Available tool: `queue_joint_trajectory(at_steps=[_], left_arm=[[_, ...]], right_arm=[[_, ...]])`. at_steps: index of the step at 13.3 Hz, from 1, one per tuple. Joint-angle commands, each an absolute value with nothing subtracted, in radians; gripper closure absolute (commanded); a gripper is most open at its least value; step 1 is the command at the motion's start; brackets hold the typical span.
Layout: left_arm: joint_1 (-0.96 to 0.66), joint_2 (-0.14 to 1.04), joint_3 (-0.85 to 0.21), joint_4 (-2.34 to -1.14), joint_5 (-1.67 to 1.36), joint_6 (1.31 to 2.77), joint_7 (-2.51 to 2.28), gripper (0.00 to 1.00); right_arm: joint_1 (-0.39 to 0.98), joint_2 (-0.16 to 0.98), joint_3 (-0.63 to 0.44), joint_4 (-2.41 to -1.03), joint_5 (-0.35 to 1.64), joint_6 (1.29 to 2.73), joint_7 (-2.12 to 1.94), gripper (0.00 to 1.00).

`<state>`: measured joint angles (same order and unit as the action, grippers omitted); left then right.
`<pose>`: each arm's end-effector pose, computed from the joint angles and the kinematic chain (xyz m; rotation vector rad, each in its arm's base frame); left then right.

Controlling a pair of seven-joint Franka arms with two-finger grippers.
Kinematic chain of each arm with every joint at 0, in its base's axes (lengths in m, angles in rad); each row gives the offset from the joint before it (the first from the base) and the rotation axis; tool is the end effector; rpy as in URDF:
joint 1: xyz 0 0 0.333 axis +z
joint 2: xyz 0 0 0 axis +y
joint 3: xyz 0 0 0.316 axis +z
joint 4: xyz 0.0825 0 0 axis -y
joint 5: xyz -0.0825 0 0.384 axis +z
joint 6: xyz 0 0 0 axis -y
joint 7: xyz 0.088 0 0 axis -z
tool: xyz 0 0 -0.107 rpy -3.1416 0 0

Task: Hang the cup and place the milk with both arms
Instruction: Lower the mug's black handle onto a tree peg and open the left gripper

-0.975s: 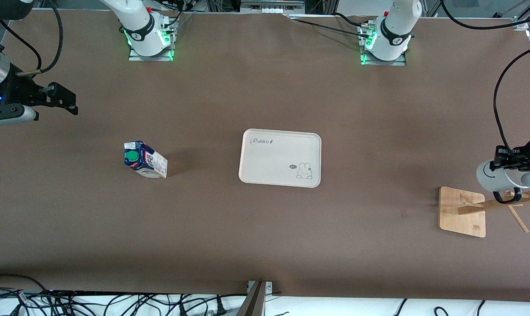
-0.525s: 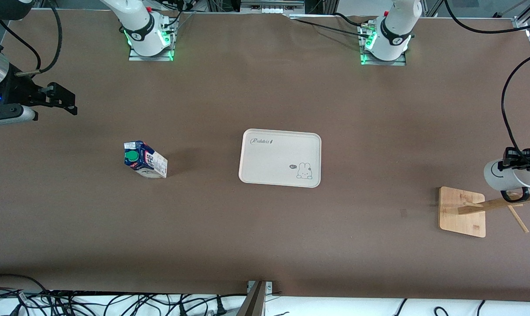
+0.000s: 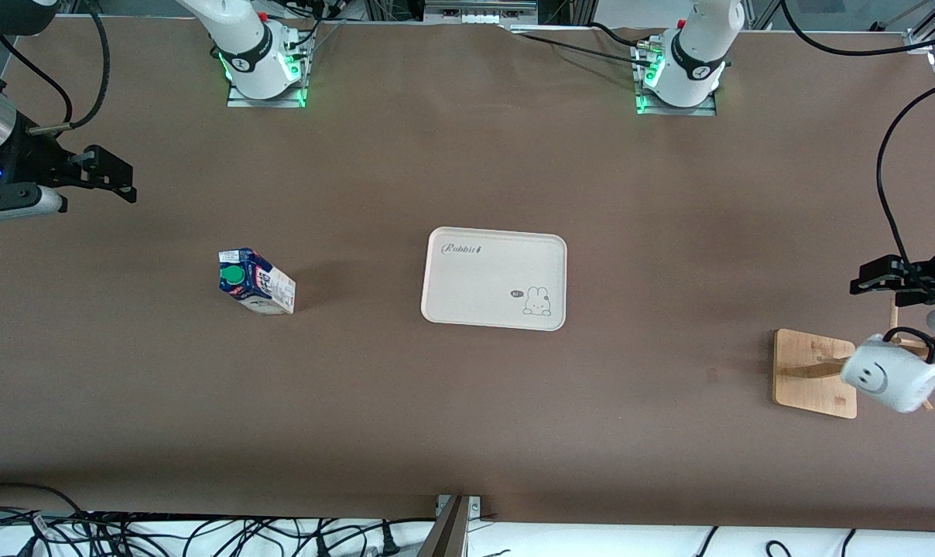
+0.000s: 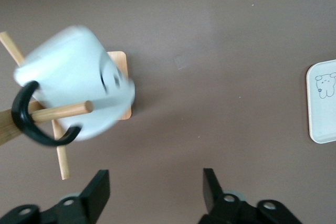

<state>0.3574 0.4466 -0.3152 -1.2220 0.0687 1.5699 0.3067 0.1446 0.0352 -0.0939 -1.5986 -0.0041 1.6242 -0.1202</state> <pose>0.6705 0.0810 0.5225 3.0381 -0.3714 -0.0999 0.5682 0.0293 0.5963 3.1230 0.2680 -0.0152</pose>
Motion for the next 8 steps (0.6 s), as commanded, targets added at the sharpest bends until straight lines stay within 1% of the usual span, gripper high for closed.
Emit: queue_joint_trajectory(at_steps=[1, 4, 7, 8], left_arm=[[0.313, 0.399, -0.322, -1.221, 0.072, 1.548, 0.276, 0.0], [0.279, 0.374, -0.322, -1.223, 0.071, 1.471, 0.204, 0.0], [0.275, 0.371, -0.322, -1.223, 0.071, 1.46, 0.198, 0.0], [0.261, 0.333, -0.312, -1.256, 0.061, 1.468, 0.192, 0.0]], right_arm=[[0.141, 0.037, -0.086, -1.58, -0.008, 1.608, -0.121, 0.0], [0.141, 0.037, -0.086, -1.58, -0.008, 1.608, -0.12, 0.0], [0.141, 0.038, -0.087, -1.582, -0.006, 1.605, -0.121, 0.0], [0.141, 0.038, -0.086, -1.58, -0.008, 1.605, -0.12, 0.0]])
